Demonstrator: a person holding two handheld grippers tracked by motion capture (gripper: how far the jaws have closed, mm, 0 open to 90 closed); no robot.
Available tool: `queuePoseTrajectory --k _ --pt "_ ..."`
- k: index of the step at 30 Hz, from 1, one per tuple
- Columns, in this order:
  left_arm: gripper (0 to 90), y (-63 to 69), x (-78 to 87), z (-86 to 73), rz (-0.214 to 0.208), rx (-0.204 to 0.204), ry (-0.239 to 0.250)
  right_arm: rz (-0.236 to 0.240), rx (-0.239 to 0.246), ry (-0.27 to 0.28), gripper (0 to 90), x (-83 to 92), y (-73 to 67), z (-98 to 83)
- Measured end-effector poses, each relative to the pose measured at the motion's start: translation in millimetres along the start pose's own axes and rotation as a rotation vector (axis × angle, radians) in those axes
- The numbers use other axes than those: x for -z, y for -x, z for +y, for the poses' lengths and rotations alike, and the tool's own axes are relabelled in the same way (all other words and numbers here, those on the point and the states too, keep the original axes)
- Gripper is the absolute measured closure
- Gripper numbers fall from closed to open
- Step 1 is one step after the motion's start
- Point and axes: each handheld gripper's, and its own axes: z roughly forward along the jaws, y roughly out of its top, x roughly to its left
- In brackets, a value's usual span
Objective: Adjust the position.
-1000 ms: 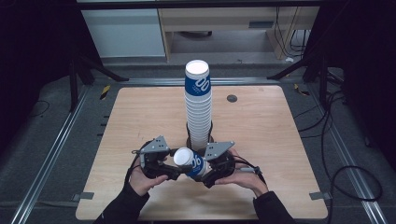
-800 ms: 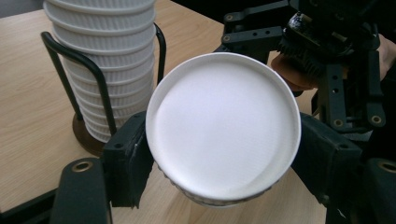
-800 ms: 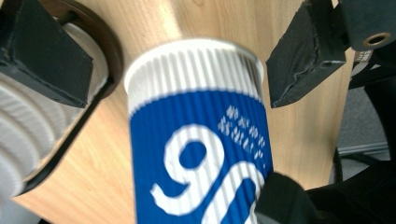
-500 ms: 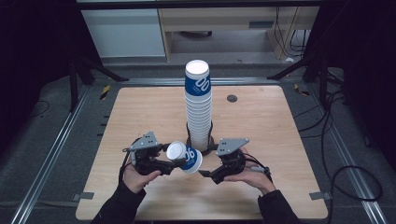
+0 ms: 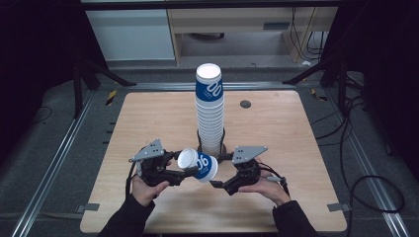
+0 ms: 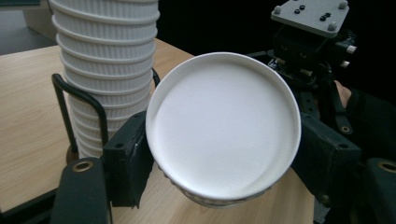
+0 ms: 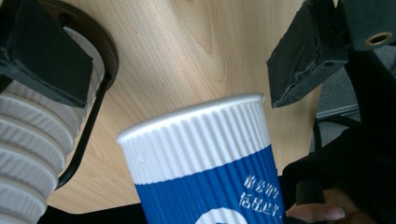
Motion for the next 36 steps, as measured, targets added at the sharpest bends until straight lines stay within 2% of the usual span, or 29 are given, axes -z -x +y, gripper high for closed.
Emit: queuePoseTrajectory --k 16,22,32,36 --pt "27.0 8.7 -10.1 -2.2 -0.064 -0.019 -0.006 0.093 0.006 0.041 6.9 -11.2 -6.5 3.0" --pt "27.0 10.2 -14.4 -4.0 -0.087 -0.025 -0.020 0.129 -0.012 0.056 10.7 -14.3 -5.3 1.6" --pt "26.4 7.6 -15.9 -4.6 -0.092 -0.009 -0.033 0.143 -0.003 0.041 15.4 -13.9 -3.0 -0.1" --pt "21.0 6.4 -10.2 -1.2 -0.081 -0.014 -0.024 0.134 0.008 0.032 15.5 -10.8 -2.3 0.6"
